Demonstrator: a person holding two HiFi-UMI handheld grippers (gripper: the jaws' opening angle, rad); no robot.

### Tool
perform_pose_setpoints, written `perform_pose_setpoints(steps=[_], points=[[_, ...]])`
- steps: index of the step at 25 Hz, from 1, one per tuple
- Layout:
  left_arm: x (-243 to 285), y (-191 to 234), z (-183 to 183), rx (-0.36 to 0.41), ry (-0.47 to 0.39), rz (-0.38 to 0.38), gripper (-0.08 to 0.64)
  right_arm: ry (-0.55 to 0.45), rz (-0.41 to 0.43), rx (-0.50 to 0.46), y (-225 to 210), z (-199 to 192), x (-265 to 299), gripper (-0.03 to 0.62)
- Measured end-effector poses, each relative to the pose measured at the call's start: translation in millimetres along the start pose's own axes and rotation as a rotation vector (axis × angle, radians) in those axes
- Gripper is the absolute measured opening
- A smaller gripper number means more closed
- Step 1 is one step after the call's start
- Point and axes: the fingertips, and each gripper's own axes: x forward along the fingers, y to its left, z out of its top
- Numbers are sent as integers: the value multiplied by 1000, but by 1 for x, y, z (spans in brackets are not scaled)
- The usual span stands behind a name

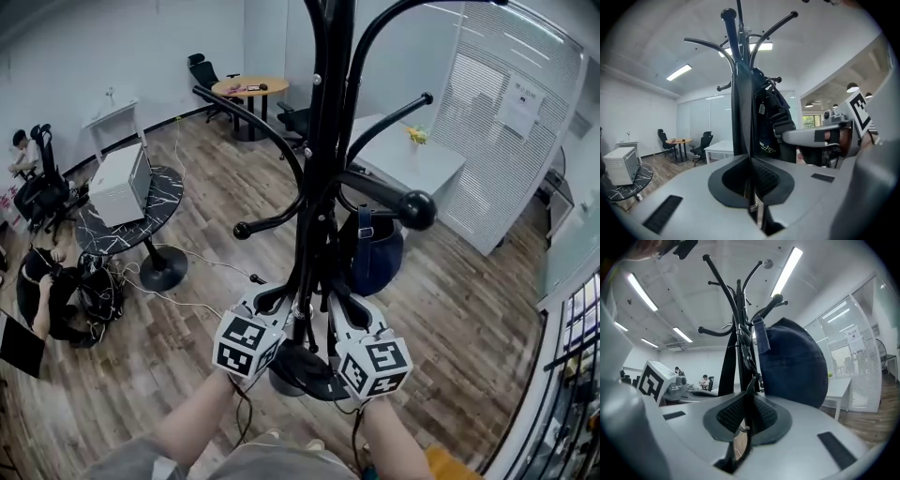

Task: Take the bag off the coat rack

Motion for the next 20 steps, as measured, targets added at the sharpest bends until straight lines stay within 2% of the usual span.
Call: perform_pose_setpoints(steps=[6,20], points=[[-25,-13,43,12,-72,-32,15,-66,51,63,6,46,-29,48],[-94,-24,175,74,-284,-93,15,-310,151,83,38,187,-82,48]])
